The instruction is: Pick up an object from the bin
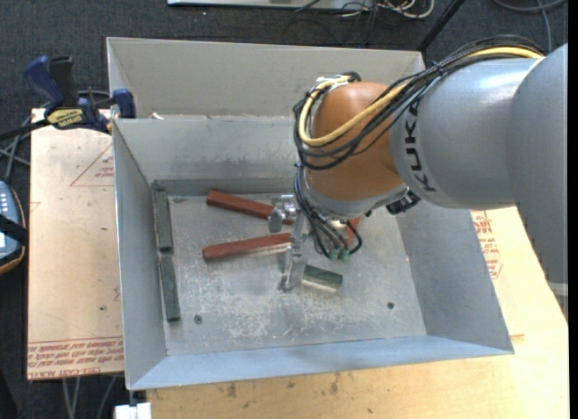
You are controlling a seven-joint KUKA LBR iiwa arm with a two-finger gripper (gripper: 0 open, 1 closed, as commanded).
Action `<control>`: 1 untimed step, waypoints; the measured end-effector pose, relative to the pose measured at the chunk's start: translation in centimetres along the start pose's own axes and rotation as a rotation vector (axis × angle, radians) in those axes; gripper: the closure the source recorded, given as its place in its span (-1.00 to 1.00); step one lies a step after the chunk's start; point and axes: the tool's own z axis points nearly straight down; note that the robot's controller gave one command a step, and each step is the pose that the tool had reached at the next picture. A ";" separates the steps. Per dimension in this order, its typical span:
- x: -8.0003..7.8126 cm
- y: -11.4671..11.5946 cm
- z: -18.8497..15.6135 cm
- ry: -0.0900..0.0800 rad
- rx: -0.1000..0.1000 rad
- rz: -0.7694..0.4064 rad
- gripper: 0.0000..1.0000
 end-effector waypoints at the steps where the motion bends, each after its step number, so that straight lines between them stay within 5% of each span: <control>1: 2.8 1.1 5.9 0.000 0.003 0.047 -1.00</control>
Offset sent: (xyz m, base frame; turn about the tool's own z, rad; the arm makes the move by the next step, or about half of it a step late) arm 0.0522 -0.0315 -0.0095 -0.0086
